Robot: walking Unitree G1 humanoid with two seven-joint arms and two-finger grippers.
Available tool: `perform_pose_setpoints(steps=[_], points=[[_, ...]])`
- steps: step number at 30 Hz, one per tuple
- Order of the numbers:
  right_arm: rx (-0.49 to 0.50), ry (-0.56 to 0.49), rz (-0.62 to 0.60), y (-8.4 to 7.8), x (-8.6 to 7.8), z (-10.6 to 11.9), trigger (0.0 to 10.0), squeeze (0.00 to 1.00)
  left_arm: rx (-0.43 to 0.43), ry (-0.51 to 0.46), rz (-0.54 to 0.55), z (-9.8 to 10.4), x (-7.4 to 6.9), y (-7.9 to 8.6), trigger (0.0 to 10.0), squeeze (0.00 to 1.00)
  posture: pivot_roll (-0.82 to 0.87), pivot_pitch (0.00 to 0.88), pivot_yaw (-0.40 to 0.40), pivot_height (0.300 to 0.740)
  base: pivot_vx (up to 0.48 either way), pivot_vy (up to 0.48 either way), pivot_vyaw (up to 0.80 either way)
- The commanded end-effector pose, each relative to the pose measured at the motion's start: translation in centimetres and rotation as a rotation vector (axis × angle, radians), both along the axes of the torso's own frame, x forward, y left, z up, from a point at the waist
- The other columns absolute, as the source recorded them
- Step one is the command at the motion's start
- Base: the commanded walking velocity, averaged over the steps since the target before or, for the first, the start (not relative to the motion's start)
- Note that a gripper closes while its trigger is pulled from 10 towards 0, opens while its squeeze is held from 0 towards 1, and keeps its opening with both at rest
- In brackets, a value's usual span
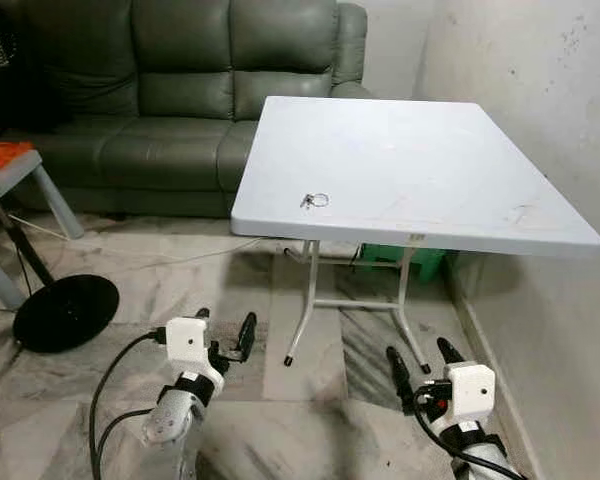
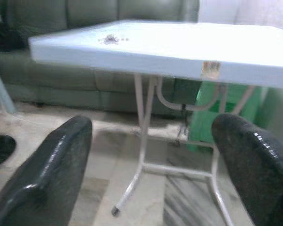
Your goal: Hang keys on a hook
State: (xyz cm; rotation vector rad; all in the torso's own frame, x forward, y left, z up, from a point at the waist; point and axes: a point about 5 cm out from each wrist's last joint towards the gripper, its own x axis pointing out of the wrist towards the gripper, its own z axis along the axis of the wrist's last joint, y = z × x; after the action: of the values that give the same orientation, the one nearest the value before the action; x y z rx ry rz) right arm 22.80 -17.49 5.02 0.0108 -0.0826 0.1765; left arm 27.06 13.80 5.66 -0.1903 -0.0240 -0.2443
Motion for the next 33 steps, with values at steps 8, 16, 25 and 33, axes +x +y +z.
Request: perform_pose_setpoints(steps=[8,16,25,33], points=[[0.023,-0.025,-0.009,0.3,-0.2,1.8,10.0,0.08,-0.070,0.008,0.000,1.2,-1.2,-0.5,10.0,0.00,0.02,0.000,-0.019,0.740,0.000,0.000,0.00],[0.049,-0.045,0.010,0.9,0.5,3.6,10.0,0.00,-0.072,0.014,-0.012,2.0,-1.4,-0.6,10.0,0.00,0.02,0.000,-0.022,0.740,0.000,0.000,0.00],[0.040,-0.053,0.023,1.1,1.0,4.6,10.0,0.00,-0.095,0.024,0.001,2.6,-1.0,-0.9,10.0,0.00,0.03,0.000,-0.024,0.740,0.224,0.000,0.00],[0.033,-0.048,0.023,1.0,1.1,4.7,10.0,0.00,-0.093,0.029,-0.004,2.7,-0.9,-1.2,10.0,0.00,0.02,0.000,-0.028,0.740,0.316,0.000,0.00]])
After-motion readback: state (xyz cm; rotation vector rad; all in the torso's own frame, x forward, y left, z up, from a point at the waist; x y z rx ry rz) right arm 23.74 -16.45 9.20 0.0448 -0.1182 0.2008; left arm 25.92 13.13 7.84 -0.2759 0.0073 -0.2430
